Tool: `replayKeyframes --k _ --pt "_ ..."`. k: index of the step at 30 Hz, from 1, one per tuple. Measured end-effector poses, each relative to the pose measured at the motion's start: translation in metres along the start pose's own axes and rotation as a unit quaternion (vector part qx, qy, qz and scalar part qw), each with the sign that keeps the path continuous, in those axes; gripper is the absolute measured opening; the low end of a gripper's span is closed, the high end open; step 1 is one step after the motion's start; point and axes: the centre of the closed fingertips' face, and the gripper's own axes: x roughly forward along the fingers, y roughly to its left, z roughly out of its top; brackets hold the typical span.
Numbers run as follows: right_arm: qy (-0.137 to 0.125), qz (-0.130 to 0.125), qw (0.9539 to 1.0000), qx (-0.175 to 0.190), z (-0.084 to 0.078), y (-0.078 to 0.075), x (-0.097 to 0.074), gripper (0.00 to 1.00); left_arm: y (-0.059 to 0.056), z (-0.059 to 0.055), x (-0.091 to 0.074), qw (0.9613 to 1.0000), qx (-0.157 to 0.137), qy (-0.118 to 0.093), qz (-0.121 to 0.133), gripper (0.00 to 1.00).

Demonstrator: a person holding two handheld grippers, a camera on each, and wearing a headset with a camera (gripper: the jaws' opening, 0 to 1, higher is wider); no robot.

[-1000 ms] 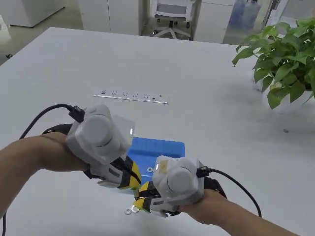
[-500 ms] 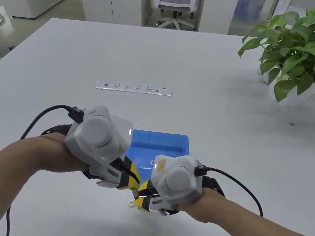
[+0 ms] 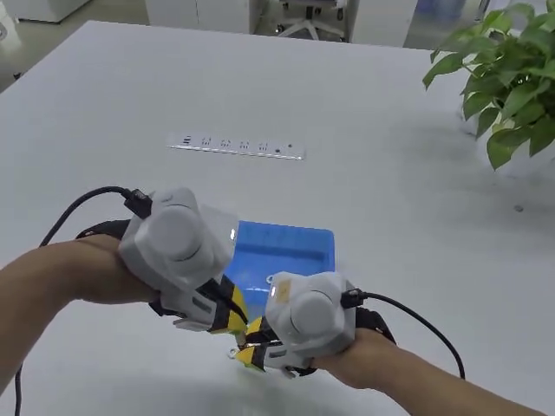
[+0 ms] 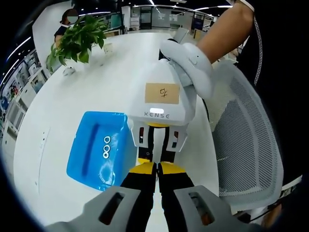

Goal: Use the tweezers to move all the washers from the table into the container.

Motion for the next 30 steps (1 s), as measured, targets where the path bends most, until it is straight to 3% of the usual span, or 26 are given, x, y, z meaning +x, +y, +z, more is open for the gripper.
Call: replayKeyframes --k 12,30 --pt "-0.002 -0.008 0.9999 0.009 -0.0002 -0.0014 -0.0009 0.11 0.0037 0.0022 0.0014 1.0000 0.002 -0.005 0.004 0.05" --pt "-0.006 -0.005 1.0000 0.003 0.0046 0.0038 -0.0056 0.10 -0.0002 0.0057 -0.0039 1.0000 0.006 -0.004 0.006 0.06"
